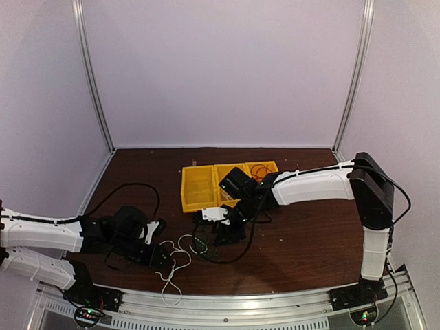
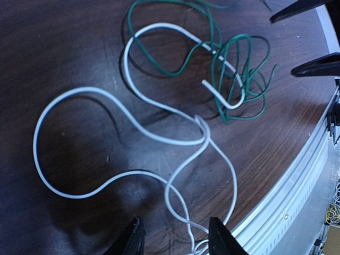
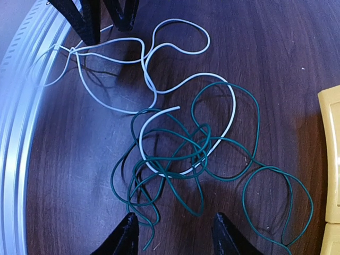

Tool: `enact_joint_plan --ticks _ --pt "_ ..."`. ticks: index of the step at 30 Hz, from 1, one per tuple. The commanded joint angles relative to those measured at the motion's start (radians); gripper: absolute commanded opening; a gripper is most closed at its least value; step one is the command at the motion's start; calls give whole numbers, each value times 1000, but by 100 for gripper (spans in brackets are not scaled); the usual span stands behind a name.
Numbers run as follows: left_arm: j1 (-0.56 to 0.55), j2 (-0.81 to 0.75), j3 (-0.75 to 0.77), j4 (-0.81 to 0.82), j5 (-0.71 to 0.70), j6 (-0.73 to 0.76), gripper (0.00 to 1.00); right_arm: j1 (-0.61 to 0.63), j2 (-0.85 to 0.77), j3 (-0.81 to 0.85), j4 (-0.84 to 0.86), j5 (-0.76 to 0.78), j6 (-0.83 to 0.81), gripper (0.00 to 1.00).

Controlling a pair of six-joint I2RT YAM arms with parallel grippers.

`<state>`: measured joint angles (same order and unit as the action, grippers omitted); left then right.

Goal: Untangle the cables

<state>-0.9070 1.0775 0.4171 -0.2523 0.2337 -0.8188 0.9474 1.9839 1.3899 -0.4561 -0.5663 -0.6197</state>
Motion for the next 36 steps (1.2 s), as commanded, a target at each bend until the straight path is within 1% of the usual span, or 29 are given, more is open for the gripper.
enact_joint_plan --ticks 1,4,6,12,13,14,16,17,18,19,20,21,26,28,32,36 --pt "-2 55 -18 66 35 -35 41 -1 3 18 47 38 13 50" --pt "-3 60 -37 124 28 -44 40 1 20 10 78 55 15 53" --pt "-3 68 -43 171 26 -57 40 2 46 18 83 65 10 57" --pt "-3 150 -18 244 4 -48 39 5 105 38 87 68 2 61" --pt "-3 169 -13 275 2 -46 37 4 113 43 89 71 2 61" --pt "-3 189 -8 285 2 -45 32 5 121 46 91 76 6 60" --pt "-3 220 10 285 -2 -39 20 5 130 49 98 80 17 51" --pt "-3 220 14 282 -3 -36 14 5 132 46 104 82 24 42" --pt "-3 209 19 276 -12 -33 8 5 133 40 107 82 27 27" --pt "-3 186 25 262 -22 -31 2 4 134 34 105 87 29 14" --pt "-3 155 38 237 -37 -24 0 3 131 31 92 95 28 4" --pt "-3 115 58 189 -59 -14 0 0 126 17 67 101 22 0" --pt "-1 -102 222 -54 -210 80 0 -57 2 -155 36 150 -22 0" --pt "1 -155 303 -141 -307 118 0 -88 -63 -230 21 162 -41 0" --pt "5 -181 462 -269 -416 193 0 -136 -201 -362 -7 196 -68 0" --pt "5 -175 637 -332 -515 273 0 -172 -309 -444 -42 203 -79 0"
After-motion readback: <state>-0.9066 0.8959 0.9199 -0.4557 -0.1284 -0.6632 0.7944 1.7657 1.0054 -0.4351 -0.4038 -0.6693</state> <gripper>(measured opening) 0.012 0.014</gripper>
